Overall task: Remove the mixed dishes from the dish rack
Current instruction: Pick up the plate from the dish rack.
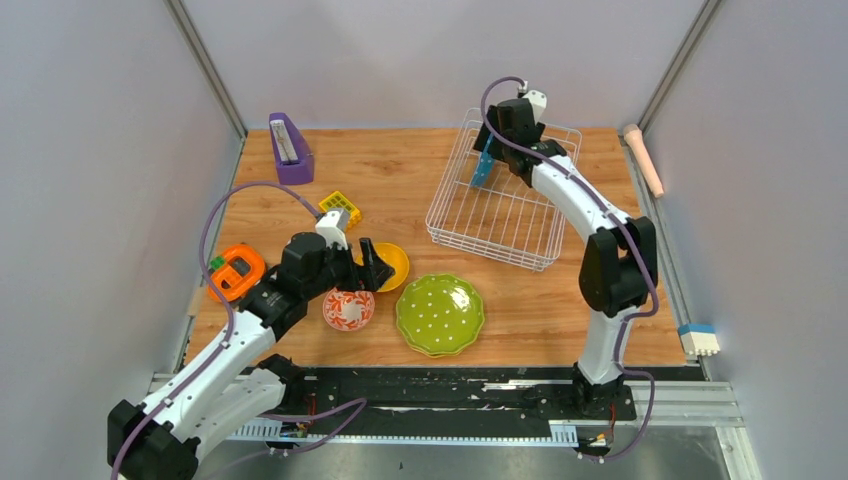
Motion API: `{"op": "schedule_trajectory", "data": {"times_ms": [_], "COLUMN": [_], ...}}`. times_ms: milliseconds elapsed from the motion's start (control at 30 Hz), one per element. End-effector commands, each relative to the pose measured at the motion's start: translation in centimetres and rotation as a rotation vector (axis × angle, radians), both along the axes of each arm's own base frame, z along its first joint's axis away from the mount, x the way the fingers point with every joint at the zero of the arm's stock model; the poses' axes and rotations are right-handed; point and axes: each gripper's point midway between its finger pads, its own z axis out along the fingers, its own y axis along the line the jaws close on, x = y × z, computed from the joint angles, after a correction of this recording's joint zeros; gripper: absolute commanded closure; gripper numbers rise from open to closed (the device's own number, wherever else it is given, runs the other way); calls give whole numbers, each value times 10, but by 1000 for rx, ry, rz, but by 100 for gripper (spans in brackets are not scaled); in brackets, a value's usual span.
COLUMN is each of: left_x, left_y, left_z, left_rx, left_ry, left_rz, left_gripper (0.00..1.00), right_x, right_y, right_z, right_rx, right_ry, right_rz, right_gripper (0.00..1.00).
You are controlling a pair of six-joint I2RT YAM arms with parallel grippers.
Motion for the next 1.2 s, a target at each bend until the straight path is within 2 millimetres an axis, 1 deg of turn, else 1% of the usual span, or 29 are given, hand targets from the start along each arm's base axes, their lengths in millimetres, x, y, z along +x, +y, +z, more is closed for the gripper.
{"op": "schedule_trajectory", "data": {"times_ms": [0, 133, 200, 267, 333, 467, 567, 667, 767, 1033, 1167], "left_x": [5, 6, 6, 7, 7, 9, 9, 10, 10, 12, 12], "left_y": [-1, -1, -1, -1, 0, 0, -1, -1, 1, 5, 7], "left_z": [4, 3, 2, 1, 0, -1, -4, -5, -5, -5, -5], "left_rx": [-3, 3, 6, 7, 11, 15, 19, 22, 28, 37, 44], "left_ry": [-26, -23, -20, -19, -17, -14, -3, 1, 1, -6, -5], "left_rz": [-1, 3, 5, 6, 9, 11, 11, 11, 22, 47, 56], "left_gripper": [0, 0, 0, 0, 0, 0, 0, 0, 0, 0, 0], "right_x": [26, 40, 45, 49, 50, 50, 50, 49, 48, 43, 39], "right_y": [5, 9, 7, 7, 6, 4, 3, 2, 1, -3, -5], "right_z": [6, -14, -25, -31, -34, -29, -19, 0, 19, 74, 98], "right_rx": [-26, -53, -68, -75, -84, -87, -86, -92, -121, -162, -178], "right_ry": [-34, -11, 1, 9, 12, 1, -19, -53, -92, -210, -258], "right_rz": [12, 22, 8, 2, -5, -15, -22, -30, -47, -123, -142], "right_gripper": [26, 33, 40, 45, 54, 73, 84, 94, 100, 100, 100]}}
